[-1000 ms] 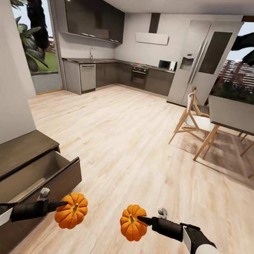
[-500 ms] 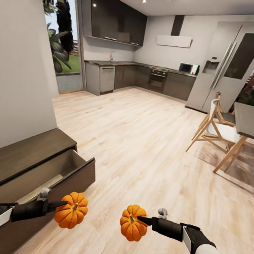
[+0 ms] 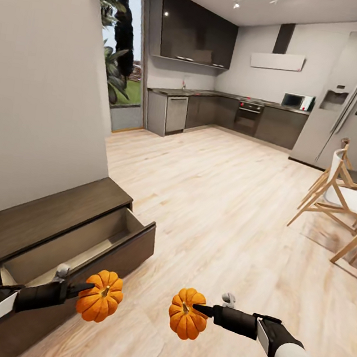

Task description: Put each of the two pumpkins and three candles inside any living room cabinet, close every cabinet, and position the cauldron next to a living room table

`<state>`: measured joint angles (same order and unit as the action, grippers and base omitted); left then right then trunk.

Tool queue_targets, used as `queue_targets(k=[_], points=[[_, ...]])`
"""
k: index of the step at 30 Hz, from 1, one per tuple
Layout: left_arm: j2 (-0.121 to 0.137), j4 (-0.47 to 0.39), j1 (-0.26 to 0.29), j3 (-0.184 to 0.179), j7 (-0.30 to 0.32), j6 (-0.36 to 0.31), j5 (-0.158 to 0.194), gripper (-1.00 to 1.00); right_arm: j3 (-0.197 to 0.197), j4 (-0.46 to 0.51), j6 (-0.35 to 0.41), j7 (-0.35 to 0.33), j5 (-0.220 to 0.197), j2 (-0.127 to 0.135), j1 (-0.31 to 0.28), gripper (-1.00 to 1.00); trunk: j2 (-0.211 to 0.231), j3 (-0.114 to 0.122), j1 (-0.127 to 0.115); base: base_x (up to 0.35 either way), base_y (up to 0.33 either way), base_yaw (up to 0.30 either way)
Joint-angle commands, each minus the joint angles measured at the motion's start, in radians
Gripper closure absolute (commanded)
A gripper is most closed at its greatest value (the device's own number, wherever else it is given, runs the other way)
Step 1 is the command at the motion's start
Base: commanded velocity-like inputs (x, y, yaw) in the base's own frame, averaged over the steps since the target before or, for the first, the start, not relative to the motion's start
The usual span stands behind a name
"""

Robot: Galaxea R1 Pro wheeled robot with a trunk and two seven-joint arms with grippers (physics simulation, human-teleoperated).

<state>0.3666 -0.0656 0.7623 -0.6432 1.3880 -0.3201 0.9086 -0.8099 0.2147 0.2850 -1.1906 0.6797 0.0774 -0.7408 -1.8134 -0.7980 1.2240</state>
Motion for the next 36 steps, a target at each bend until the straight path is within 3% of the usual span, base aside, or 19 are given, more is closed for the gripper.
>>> queue_targets(k=[1,24,36], points=[[0.000,0.000,0.000,0.011,0.000,0.000,0.001,1.00,-0.003,0.000,0.000,0.000,-0.002,0.000,0.000,1.00,0.000,0.000,0.000,0.000,0.000,0.288],[-0.002,0.000,-0.001,0.011,-0.001,0.001,0.000,1.00,-0.004,0.000,-0.001,0.000,-0.014,0.000,0.000,1.00,0.000,0.000,0.000,0.084,-0.047,0.288],[0.000,0.000,-0.001,0.011,-0.001,0.001,0.001,1.00,-0.003,0.000,-0.001,0.001,-0.014,-0.001,0.000,1.00,0.000,0.004,0.000,0.156,-0.248,0.288]])
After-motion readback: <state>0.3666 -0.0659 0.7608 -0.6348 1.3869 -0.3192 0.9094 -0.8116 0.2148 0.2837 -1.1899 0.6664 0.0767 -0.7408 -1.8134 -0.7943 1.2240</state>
